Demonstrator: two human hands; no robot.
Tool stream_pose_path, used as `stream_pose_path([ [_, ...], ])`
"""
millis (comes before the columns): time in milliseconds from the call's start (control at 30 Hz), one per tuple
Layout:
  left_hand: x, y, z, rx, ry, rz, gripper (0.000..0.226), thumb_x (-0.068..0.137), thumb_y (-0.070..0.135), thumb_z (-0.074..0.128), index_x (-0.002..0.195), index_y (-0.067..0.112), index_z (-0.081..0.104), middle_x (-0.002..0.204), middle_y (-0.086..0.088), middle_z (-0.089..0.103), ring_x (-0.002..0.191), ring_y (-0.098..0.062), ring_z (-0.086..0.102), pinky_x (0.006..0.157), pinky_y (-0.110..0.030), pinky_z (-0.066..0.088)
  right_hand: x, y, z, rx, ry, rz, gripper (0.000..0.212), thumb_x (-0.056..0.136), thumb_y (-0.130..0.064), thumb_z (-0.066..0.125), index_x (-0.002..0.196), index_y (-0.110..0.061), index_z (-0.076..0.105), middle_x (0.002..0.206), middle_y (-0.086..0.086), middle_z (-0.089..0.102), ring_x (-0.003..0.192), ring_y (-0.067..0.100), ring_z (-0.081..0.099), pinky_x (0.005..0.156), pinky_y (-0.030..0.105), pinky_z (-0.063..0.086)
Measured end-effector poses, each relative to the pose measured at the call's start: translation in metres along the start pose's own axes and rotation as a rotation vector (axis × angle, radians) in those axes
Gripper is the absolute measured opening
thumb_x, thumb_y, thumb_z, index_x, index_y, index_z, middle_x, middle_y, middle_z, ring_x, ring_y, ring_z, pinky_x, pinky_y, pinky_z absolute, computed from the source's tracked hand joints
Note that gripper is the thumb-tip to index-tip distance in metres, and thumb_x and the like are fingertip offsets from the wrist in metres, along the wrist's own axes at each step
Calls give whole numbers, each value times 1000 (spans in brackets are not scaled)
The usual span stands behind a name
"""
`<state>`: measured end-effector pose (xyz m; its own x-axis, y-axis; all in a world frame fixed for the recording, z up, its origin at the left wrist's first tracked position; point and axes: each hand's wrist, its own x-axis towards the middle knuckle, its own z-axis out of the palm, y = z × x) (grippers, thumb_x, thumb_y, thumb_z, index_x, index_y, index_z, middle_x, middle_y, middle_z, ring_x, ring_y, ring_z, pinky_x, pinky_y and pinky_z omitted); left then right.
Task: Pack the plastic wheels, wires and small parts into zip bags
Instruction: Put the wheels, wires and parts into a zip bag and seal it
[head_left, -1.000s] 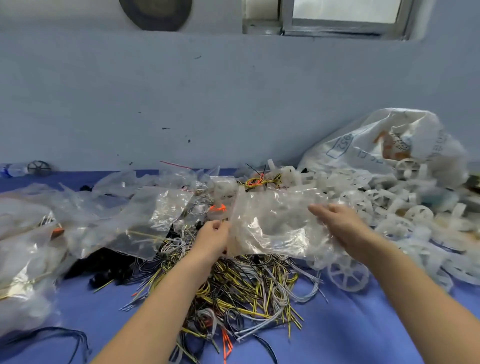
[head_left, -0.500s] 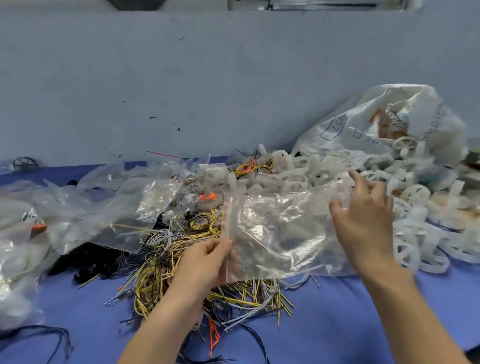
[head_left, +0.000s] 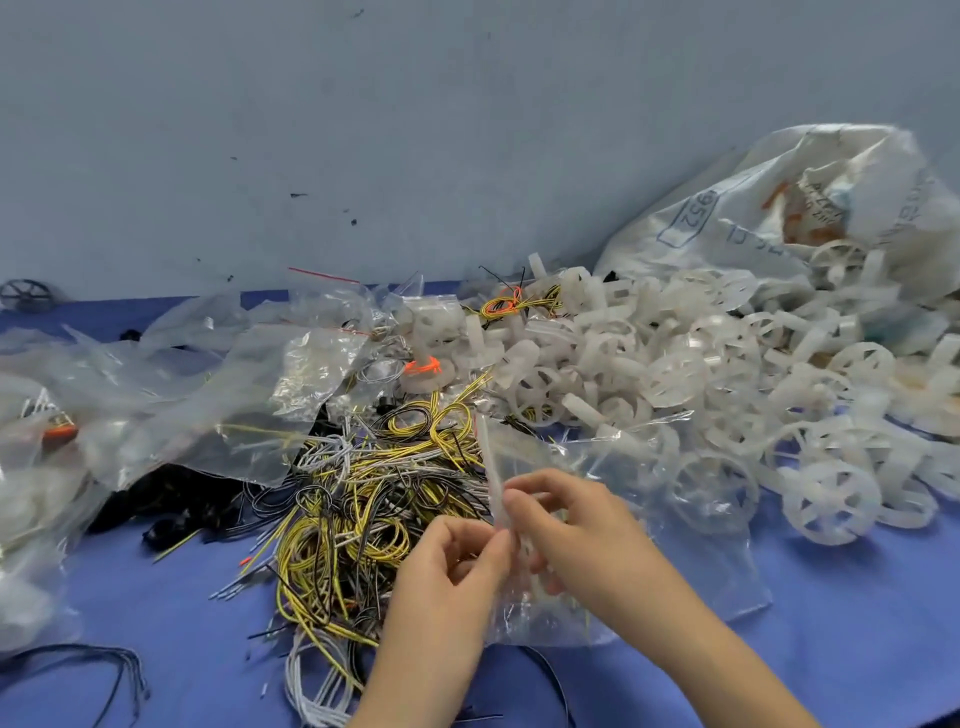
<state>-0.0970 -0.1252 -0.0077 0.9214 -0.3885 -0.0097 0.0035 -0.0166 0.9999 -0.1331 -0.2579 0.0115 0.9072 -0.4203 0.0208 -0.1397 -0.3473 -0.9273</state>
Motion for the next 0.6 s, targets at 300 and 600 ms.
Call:
stream_pose_path([
  [300,12,5,-5,-365,-63,-142,34,85,33,59,100,3,65,88,-18,74,75,-27,73,59,-33,58,-5,-6,-10,134,-122,12,10,90,-33,66,87,-38,74,79,-11,68,64,9,64,54,28,54],
  [600,11,10,4,-367,-94,-107,30,97,31,52,93,9,71,80,-13,72,68,-25,70,58,-35,57,-12,-3,-17,49,-106,-102,8,87,-38,67,90,-44,72,89,-13,70,64,9,59,61,31,53],
])
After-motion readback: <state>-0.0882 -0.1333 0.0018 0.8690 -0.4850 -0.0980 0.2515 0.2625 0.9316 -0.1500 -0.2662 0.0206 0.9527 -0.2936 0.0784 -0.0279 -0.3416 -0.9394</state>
